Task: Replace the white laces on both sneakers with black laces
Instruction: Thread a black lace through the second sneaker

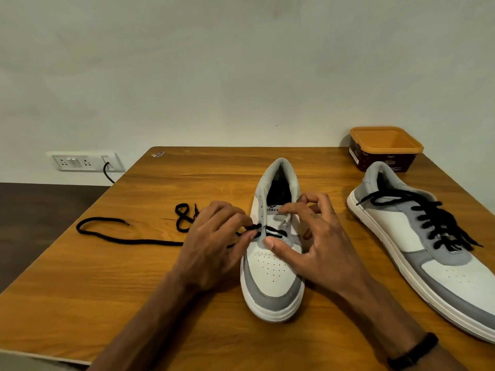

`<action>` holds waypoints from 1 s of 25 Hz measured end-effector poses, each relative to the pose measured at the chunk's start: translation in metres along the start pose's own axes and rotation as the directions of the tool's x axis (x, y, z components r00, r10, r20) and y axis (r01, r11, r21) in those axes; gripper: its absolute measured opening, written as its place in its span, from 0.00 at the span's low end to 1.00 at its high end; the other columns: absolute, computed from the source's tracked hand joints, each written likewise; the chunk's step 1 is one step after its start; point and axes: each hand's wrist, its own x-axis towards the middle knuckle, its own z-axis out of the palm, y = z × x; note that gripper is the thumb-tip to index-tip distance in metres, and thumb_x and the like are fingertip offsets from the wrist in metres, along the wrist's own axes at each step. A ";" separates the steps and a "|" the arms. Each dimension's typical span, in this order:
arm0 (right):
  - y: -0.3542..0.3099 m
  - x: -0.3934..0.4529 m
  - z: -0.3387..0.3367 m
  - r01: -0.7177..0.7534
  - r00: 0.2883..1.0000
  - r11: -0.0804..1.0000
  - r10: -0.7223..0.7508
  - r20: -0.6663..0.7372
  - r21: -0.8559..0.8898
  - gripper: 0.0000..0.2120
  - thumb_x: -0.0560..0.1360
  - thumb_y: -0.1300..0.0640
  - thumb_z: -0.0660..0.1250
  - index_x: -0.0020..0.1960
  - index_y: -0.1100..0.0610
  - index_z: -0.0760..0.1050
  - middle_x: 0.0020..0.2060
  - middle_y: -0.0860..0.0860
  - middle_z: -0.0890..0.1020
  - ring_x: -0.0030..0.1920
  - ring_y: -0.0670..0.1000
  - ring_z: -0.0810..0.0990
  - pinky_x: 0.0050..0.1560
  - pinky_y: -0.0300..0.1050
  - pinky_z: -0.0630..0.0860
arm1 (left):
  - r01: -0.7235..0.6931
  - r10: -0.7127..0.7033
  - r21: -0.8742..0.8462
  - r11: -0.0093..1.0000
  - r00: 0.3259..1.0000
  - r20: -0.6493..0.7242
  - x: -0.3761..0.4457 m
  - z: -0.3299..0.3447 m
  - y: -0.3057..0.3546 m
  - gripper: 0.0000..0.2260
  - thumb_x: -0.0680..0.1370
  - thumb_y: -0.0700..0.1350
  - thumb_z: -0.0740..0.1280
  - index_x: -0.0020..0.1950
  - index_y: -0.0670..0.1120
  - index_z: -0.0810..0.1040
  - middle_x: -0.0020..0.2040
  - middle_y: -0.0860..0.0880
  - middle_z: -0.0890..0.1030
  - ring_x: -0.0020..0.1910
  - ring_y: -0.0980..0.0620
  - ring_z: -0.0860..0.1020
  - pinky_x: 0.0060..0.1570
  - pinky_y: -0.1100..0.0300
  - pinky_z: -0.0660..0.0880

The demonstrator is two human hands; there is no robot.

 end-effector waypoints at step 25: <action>-0.052 -0.024 -0.015 -0.103 0.987 0.926 0.141 -0.079 0.364 0.19 0.77 0.39 0.72 0.59 0.51 0.77 0.51 0.46 0.82 0.50 0.47 0.83 0.51 0.50 0.84 | 0.694 -0.421 -0.448 0.564 0.708 0.567 0.031 -0.121 0.077 0.11 0.83 0.51 0.66 0.65 0.55 0.79 0.45 0.54 0.88 0.46 0.60 0.85 0.48 0.67 0.79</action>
